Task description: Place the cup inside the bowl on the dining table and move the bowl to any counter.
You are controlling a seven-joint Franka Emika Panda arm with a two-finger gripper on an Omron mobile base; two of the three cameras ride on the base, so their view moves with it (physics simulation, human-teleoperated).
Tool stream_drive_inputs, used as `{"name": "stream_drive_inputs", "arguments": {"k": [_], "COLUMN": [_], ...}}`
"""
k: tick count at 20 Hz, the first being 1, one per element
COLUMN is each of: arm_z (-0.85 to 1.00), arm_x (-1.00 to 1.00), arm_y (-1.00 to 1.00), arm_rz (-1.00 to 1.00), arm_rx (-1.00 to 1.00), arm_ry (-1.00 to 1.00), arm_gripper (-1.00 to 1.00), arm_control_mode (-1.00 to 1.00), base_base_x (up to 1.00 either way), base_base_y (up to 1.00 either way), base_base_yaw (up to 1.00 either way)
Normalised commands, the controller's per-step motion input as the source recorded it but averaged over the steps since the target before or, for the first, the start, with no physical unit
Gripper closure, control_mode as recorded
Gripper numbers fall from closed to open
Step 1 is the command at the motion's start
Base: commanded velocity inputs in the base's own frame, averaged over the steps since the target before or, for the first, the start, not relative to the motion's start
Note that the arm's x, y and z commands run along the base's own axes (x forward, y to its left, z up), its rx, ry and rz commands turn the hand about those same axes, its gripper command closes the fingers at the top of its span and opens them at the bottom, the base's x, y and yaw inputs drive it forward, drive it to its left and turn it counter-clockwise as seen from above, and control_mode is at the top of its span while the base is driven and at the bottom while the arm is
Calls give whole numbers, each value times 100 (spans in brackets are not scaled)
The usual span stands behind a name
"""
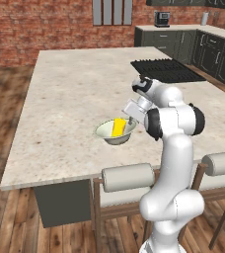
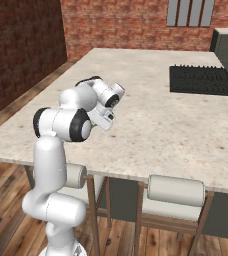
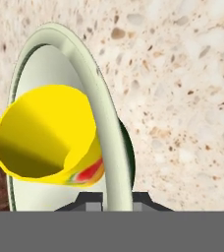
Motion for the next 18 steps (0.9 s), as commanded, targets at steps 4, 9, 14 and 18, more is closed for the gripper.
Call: {"name": "stream_drive_inputs", "arguments": {"k": [4,9,14,18], "arm_z": [12,6,4,21], "arm_x": [-1,-4,-7,-5], "arm_y": [-8,-4,-1,0], "arm_rz": [0,0,0,0], "arm_rx": [6,7,7,6], "arm_ry": [0,-1,-6,-10], "arm_gripper": [100,100,100,100], "arm_control_mode": [-100,-100,-100,-100], "base_base_x": [0,0,0,0], "base_base_y": [0,0,0,0], "base_base_yaw": [0,0,0,0]}}
